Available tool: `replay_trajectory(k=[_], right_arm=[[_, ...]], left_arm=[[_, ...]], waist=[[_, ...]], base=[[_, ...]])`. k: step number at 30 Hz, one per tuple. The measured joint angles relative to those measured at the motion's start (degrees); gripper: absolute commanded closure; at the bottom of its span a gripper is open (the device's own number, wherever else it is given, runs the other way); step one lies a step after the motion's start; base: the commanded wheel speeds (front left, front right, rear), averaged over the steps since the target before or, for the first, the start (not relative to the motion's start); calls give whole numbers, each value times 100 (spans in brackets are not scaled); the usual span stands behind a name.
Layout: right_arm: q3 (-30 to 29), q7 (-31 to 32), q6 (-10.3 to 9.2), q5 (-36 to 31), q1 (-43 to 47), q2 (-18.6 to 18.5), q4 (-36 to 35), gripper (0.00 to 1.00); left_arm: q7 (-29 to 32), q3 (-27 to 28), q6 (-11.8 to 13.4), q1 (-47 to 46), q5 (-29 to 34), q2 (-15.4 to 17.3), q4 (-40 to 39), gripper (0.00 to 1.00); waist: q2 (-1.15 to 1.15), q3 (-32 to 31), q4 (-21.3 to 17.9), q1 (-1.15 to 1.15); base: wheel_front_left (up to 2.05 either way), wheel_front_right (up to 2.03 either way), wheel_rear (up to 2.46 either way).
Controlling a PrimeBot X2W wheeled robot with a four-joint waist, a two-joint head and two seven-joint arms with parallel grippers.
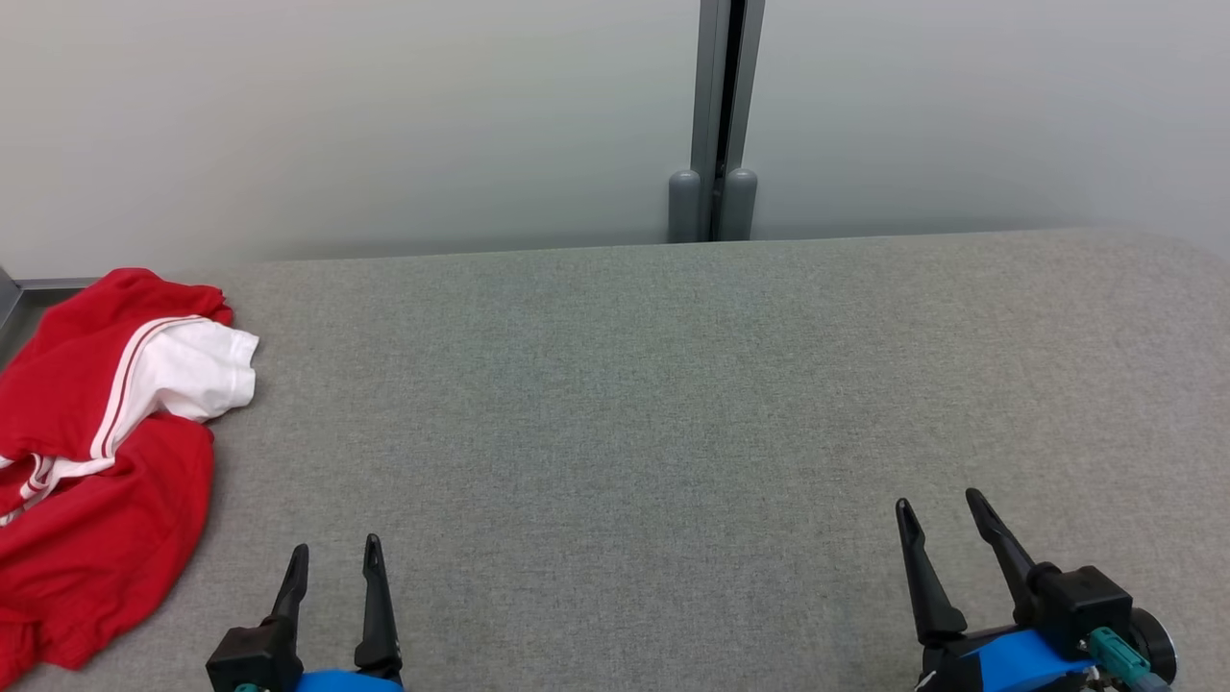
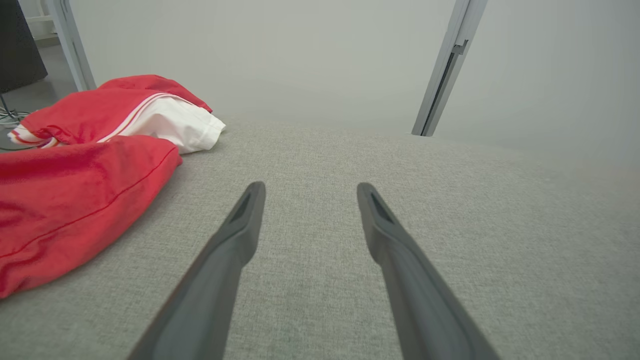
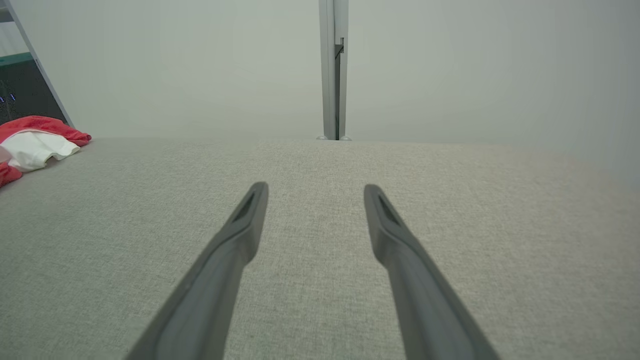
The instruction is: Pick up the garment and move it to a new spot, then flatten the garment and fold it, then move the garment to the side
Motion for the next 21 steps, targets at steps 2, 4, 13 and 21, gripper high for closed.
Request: replay_trajectory(k=[2, 4, 13, 21], right_arm=[[8, -29, 0, -90, -2, 0, 9, 0], [14, -46, 0, -187, -2, -1, 14, 0], [37, -103, 0, -402, -4, -4, 54, 0], [31, -105, 0, -399, -4, -4, 66, 0]], left_arm=[[-20, -2, 0, 0, 73, 0, 16, 0], [-27, -7, 0, 0, 156, 0, 36, 0], [-94, -20, 2, 0, 359, -1, 122, 0], [-94, -19, 5, 0, 355, -1, 164, 0]], waist=[[0, 2, 2, 0], [0, 4, 3, 0], [0, 2, 9, 0], [0, -8, 29, 0]], base=[[0, 0, 0], [0, 0, 0], [0, 0, 0], [0, 0, 0]])
